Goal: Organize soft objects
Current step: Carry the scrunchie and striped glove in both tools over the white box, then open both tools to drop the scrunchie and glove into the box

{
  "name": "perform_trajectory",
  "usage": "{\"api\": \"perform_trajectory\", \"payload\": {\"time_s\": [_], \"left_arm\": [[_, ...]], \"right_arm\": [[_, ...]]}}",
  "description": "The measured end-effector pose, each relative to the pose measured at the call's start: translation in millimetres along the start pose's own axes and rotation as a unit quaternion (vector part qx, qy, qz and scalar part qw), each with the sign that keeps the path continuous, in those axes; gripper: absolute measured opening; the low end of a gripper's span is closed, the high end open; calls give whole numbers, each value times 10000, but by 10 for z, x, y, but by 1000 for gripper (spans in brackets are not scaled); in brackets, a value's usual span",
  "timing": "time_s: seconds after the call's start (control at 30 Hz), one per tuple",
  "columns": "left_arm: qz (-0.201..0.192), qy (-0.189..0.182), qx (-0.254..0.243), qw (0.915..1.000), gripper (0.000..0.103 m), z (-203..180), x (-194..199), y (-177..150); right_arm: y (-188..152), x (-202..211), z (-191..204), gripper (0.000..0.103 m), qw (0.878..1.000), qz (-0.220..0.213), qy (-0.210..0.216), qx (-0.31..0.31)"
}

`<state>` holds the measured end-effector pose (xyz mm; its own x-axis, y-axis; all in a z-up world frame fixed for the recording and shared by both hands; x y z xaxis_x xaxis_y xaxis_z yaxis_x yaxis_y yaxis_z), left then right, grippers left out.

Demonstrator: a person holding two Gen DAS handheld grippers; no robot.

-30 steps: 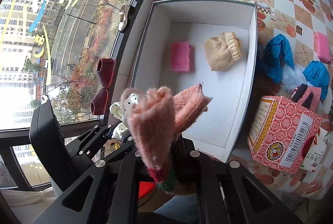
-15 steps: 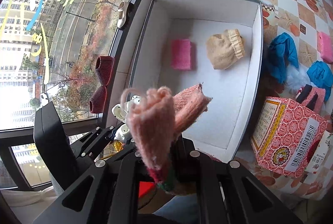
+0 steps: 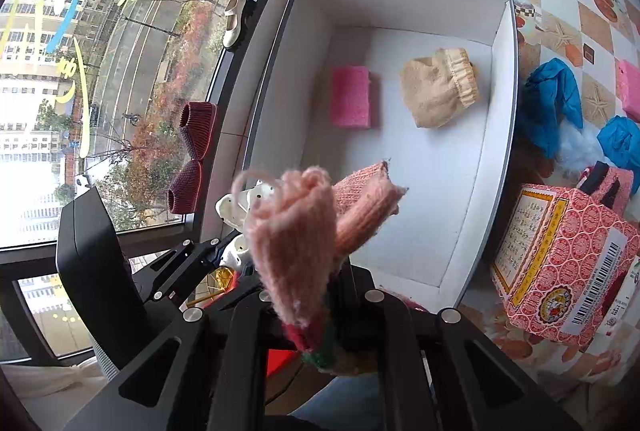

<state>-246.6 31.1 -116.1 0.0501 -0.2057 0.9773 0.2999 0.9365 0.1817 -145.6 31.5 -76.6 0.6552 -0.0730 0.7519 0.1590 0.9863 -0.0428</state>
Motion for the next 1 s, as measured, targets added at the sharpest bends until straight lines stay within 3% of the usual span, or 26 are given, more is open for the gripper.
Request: {"api": "perform_trajectory", "payload": {"time_s": [0.2,0.4,0.5,0.6,0.63,0.67,0.73,0.83,0.93,1.0], "left_arm": [[91,-14,-137,9999,29,-38,-69,-94],[27,27,-104,9999,31,-28,-41,-49],[-100,78,-79,9999,43,-6,14,-1],[-188,87,-78,9998,66,5,55,29],[-202,91,-88,9997,78,3,66,38],[-246,37,-32,9997,85,7,73,42],[-330,-27,60,9994,86,12,54,49],[-380,-35,131,9992,91,-7,-4,40],[-384,-102,297,9988,91,4,-31,36],[-440,-123,374,9983,92,4,-43,40]], "right_arm": [[-108,-174,-73,12,9996,235,-2,-132],[-76,-169,-76,12,9999,135,-60,-88],[-55,-137,-43,12,9998,75,-163,75],[-58,-117,-9,15,9994,43,-221,250],[-62,-109,3,27,9993,36,-228,286],[-67,-97,16,55,9992,25,-221,335],[-59,-62,8,75,9986,-21,-370,387],[-48,-4,-11,83,9987,-112,-285,397],[-34,85,-38,102,9968,-293,-578,459],[-26,162,-12,102,9972,-491,-335,459]]}}
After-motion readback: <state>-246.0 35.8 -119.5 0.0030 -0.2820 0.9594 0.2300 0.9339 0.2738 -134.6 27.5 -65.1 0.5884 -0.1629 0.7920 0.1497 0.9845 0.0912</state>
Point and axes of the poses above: each gripper's, at about its wrist camera, not at the fingertips, and x roughly against the way its jaws point, z to its left, y to its top, the point moved 4 cm from there along -x, roughly the way its jaws point, and after that the axes turned 13 degrees about y, right-handed, at the moved point
